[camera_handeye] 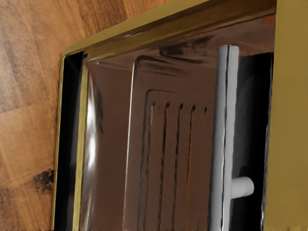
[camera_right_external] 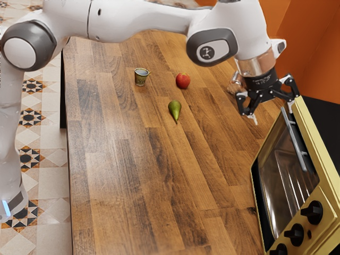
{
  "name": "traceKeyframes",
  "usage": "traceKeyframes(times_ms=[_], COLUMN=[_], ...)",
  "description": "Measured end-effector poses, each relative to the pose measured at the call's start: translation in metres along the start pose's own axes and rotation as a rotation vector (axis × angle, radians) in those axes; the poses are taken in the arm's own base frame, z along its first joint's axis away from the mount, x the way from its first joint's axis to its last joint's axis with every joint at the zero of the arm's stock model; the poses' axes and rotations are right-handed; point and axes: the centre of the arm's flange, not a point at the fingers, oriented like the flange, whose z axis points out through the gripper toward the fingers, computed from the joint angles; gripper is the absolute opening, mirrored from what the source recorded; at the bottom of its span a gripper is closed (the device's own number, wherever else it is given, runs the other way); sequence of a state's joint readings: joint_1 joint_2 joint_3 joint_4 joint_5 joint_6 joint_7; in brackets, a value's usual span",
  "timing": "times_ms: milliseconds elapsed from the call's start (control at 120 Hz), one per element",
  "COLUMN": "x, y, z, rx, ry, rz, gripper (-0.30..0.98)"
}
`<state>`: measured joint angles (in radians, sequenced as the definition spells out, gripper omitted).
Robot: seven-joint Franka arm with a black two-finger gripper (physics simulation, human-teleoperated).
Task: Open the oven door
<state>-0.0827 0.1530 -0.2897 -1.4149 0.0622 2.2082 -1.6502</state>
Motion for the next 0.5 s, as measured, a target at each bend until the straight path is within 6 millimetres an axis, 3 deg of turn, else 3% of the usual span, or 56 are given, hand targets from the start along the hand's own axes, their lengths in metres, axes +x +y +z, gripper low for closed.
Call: traceKeyframes(times_ms=[217, 500], x=[-0.009, -0.017], y=[0.003, 0.005], z=[0.017, 0.020], rx=[-0.029, -0.054], ry=[-0.021, -0.031], rz=[0.060, 0.111], gripper=[0.67, 0.62])
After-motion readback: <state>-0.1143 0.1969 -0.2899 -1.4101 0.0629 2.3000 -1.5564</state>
